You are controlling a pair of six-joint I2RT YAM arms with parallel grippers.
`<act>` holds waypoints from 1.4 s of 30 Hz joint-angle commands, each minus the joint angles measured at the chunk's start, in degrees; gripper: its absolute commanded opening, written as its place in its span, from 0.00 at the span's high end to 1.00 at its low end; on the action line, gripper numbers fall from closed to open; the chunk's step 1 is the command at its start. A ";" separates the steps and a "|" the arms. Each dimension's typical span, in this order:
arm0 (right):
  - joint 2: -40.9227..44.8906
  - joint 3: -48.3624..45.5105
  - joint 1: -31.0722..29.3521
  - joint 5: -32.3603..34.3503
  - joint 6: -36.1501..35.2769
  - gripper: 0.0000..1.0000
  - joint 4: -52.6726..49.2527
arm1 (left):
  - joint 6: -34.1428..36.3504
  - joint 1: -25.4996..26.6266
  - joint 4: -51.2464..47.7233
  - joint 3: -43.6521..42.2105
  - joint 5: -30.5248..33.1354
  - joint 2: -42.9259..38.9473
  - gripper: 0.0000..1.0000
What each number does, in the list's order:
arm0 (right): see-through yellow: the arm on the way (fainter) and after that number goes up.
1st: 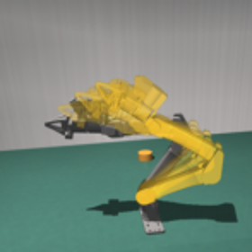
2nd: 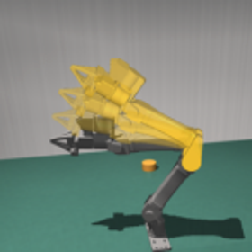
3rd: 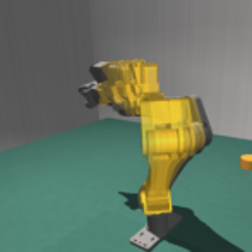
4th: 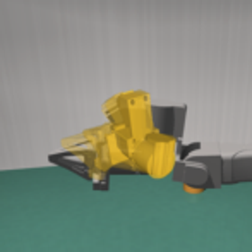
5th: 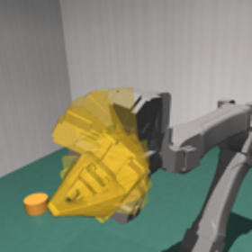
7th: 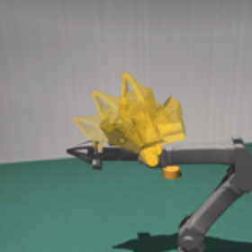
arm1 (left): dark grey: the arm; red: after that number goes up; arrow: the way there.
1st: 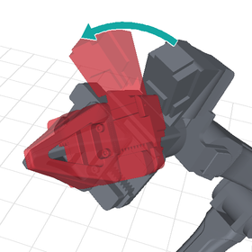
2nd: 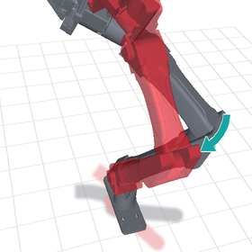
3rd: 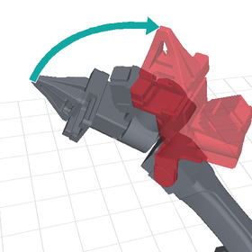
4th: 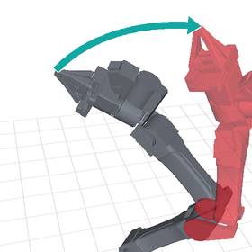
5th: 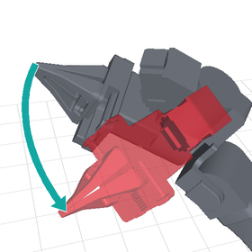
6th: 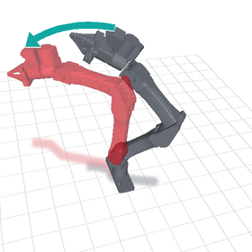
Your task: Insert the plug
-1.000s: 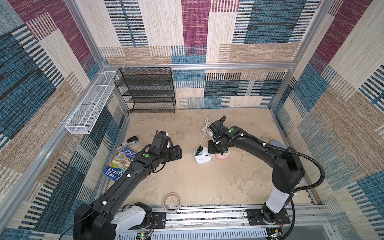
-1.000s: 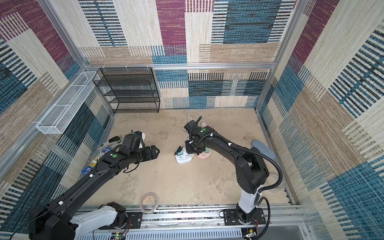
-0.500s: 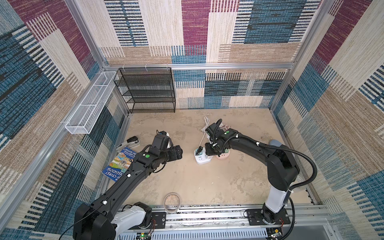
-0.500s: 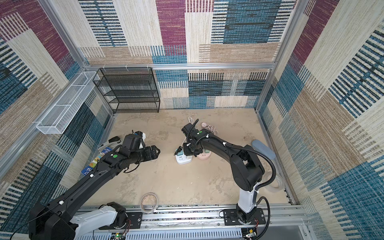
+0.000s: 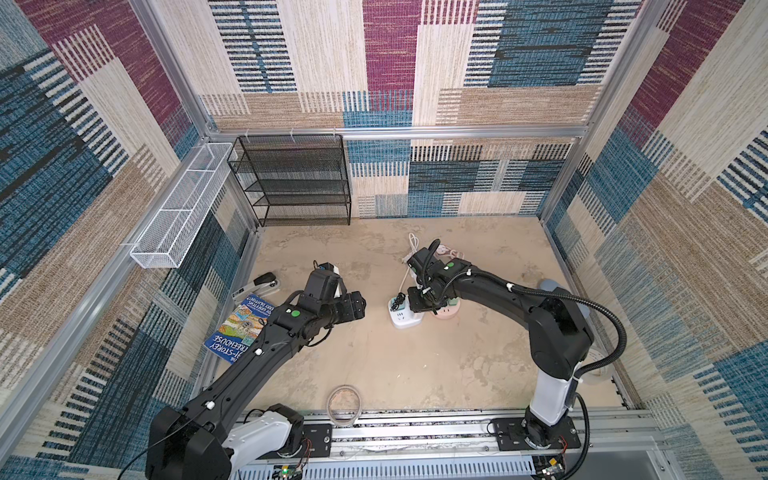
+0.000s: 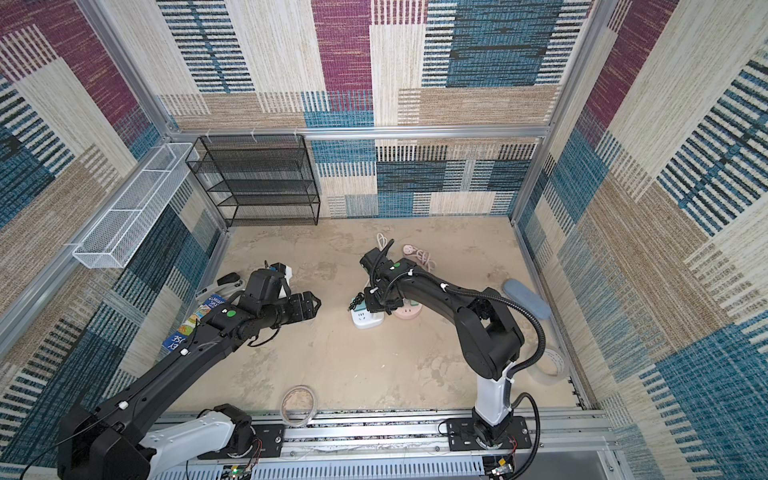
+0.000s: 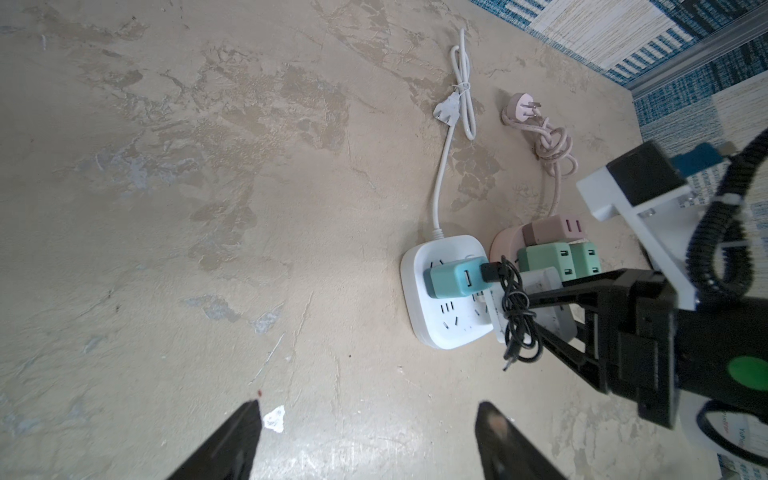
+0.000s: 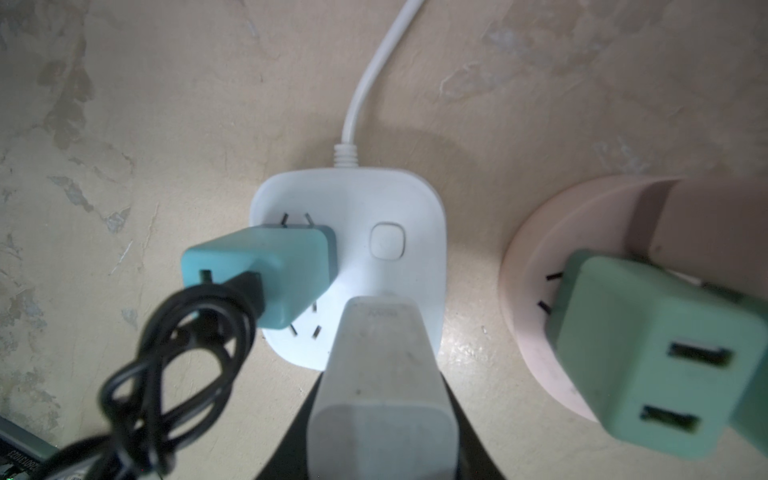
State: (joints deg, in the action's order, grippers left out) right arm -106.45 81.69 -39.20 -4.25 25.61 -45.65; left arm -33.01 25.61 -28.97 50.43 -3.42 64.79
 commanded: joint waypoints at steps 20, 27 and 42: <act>-2.63 2.84 -2.04 5.07 -0.33 1.00 -3.01 | -0.03 -0.04 1.51 -0.91 0.25 -0.38 0.15; -2.83 3.95 -2.11 3.04 -1.25 1.00 -3.45 | 0.41 -0.08 3.74 -1.28 0.28 1.63 0.14; -4.13 5.23 -1.98 2.37 -1.87 1.00 -4.14 | 1.80 -0.56 16.70 8.79 -0.44 23.65 0.14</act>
State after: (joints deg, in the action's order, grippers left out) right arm -110.48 86.98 -41.15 -0.97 24.10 -49.01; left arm -32.82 25.19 -15.70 57.17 -1.93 85.73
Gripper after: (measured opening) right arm 0.347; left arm 0.868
